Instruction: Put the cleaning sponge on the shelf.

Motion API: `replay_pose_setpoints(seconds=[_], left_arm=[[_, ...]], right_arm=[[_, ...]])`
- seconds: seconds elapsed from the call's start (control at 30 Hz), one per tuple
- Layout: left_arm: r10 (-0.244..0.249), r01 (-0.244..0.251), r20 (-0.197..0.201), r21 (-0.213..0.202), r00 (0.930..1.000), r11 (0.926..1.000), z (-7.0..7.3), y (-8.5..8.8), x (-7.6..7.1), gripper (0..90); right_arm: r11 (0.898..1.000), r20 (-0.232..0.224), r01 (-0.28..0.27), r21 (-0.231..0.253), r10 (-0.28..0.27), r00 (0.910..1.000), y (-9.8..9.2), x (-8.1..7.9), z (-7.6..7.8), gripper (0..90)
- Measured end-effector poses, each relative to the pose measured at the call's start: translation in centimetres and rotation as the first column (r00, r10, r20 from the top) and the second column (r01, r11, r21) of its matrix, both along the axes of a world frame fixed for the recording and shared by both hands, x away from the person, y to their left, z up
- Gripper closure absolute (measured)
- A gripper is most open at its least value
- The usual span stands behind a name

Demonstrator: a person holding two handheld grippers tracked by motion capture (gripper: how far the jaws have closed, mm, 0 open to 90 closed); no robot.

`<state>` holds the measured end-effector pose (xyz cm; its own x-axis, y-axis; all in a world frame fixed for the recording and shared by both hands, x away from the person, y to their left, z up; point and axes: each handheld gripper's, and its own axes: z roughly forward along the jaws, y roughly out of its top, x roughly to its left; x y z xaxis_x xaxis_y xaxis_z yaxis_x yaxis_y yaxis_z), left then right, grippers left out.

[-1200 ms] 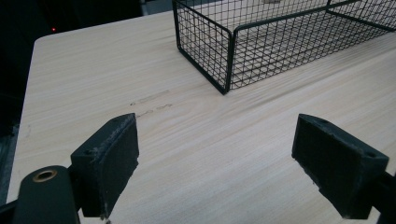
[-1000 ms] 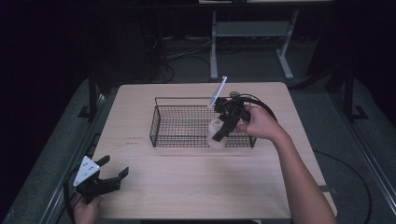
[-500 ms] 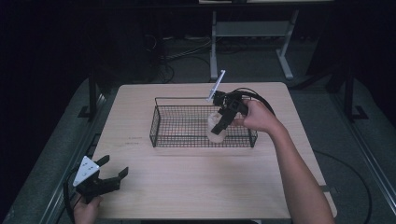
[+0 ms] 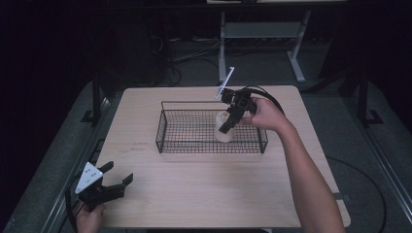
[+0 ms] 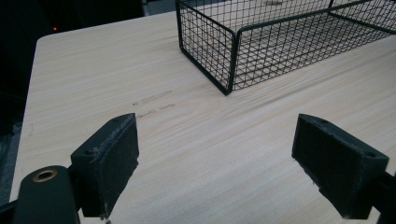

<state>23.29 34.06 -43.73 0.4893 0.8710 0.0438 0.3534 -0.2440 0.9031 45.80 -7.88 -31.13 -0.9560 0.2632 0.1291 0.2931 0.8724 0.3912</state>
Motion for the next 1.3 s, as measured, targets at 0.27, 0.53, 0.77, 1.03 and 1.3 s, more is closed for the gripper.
replay_pose_setpoints(seconds=[0.27, 0.53, 0.77, 1.03, 1.3], left_arm=[[-0.001, 0.001, 0.000, -0.002, 1.0000, 1.0000, 0.0, 0.0, 0.0, 13.9], [-0.005, 0.005, 0.000, 0.000, 1.0000, 1.0000, 0.0, -0.1, 0.0, 14.0], [-0.003, 0.003, 0.000, 0.000, 1.0000, 1.0000, 0.0, 0.0, 0.0, 14.0], [0.000, 0.000, 0.003, -0.004, 1.0000, 1.0000, 0.0, 0.1, 0.0, 14.0], [-0.006, 0.006, 0.001, 0.000, 1.0000, 1.0000, 0.0, 0.0, 0.1, 13.9]], right_arm=[[0.999, 0.002, 0.028, -0.016, -0.028, 0.9996, -0.1, 1.3, 0.1, 27.3], [0.998, -0.010, 0.048, -0.039, -0.049, 0.9988, -0.6, 2.2, -0.9, 27.3], [0.998, -0.007, 0.047, -0.041, -0.047, 0.9989, -0.5, 2.4, -1.7, 27.3], [0.998, -0.019, 0.056, -0.025, -0.057, 0.9982, -0.5, 2.7, -3.2, 27.3], [0.997, -0.028, 0.060, -0.046, -0.062, 0.9977, -0.2, 2.9, -4.3, 27.3]])
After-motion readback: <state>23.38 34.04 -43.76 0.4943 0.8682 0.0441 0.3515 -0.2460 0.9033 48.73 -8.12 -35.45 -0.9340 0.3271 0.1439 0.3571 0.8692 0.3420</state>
